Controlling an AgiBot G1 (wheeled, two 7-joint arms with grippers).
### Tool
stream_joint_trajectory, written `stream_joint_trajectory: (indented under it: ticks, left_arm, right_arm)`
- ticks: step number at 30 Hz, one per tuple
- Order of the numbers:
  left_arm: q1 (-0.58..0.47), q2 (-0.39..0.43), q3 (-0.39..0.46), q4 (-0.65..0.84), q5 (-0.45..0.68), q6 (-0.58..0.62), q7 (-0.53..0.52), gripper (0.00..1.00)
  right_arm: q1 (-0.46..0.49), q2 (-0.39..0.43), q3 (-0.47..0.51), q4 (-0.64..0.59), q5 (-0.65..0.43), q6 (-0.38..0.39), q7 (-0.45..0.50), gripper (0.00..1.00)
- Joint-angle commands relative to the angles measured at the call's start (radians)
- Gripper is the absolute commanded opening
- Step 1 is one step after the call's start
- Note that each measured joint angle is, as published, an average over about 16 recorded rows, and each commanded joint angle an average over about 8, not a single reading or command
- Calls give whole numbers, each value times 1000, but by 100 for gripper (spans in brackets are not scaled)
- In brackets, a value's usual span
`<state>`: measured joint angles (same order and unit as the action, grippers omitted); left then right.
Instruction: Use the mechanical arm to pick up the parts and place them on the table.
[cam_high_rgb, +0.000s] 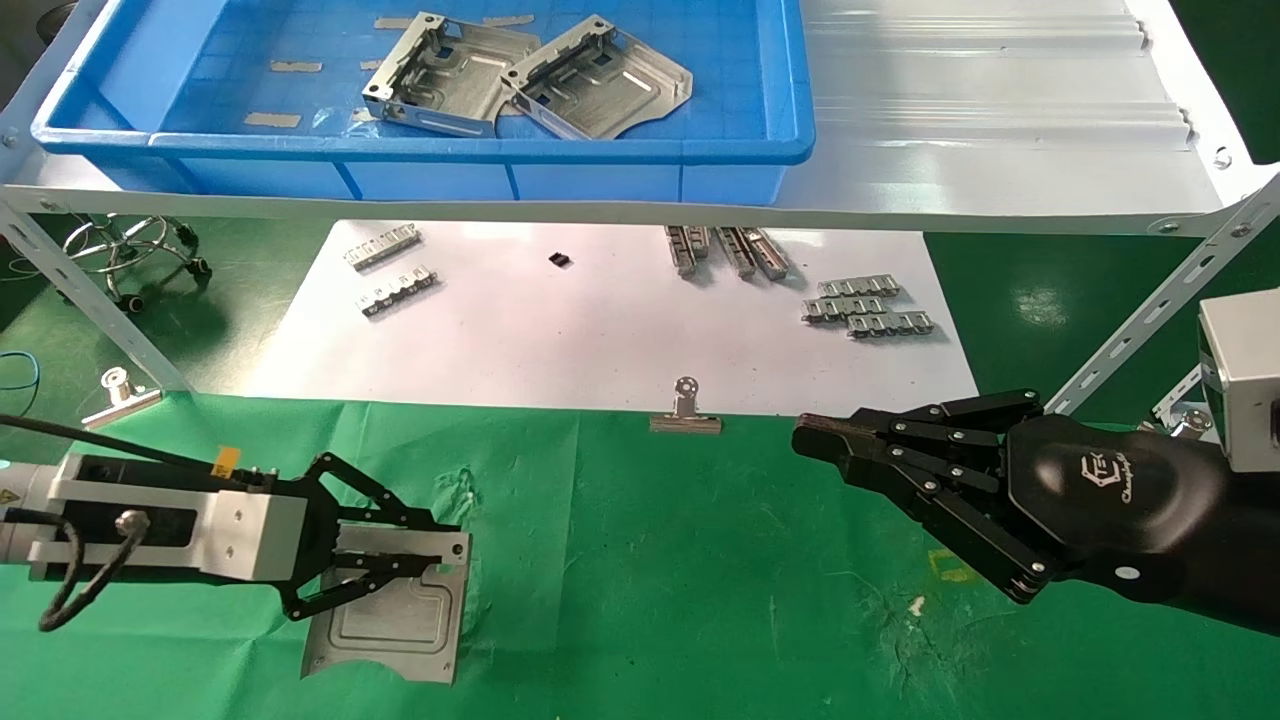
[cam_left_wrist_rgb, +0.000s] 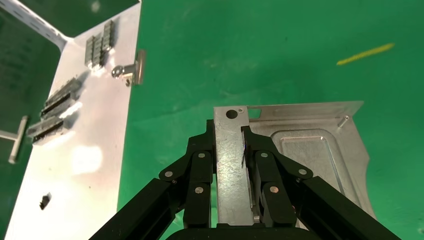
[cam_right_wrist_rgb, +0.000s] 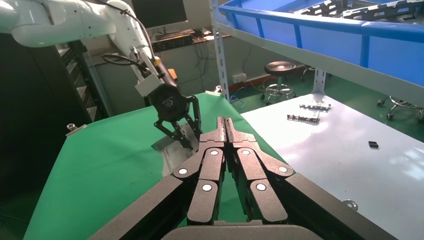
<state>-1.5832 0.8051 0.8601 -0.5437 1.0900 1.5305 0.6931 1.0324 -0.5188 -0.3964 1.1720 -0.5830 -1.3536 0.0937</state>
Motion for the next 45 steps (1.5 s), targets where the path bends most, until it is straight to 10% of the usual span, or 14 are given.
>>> stream_joint_trajectory:
  ticks: [1,12,21,45]
  left_arm:
    - [4,15,5,33,8,-5,27,0]
    - [2,86,23,185,45,-45,123,6]
    - [-11,128,23,275,55,-70,198,100]
    - [-84,136,6,393,21,35,180,100]
  right_arm:
    - [0,0,0,0,0,0,0,0]
    - [0,0,0,0,0,0,0,0]
    - [0,0,0,0,0,0,0,0]
    - [0,0,0,0,0,0,0,0]
